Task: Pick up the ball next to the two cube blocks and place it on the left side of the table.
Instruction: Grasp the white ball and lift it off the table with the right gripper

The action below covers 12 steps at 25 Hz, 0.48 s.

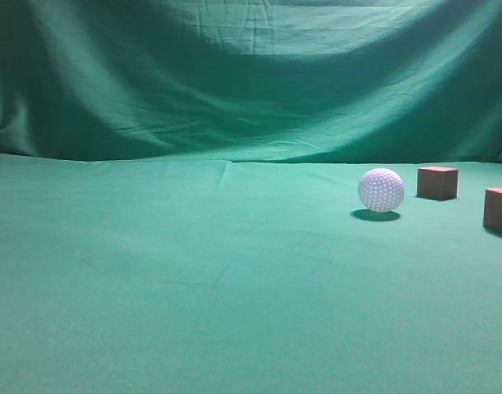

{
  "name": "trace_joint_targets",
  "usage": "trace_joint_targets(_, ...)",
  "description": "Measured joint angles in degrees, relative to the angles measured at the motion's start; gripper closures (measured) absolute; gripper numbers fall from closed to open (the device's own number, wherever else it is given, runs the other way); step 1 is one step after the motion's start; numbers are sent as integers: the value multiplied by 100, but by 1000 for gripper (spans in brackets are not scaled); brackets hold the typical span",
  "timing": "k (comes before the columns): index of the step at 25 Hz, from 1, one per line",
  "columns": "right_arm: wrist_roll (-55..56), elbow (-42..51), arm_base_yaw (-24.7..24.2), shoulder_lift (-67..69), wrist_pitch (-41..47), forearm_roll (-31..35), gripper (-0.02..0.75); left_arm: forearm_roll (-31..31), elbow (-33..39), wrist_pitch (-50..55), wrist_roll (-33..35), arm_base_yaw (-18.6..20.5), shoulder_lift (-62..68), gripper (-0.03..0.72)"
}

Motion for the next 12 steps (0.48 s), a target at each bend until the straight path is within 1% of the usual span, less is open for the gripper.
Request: trace_joint_targets(12,0,0,0,0,0,0,738,0,0,0,0,0,0,688)
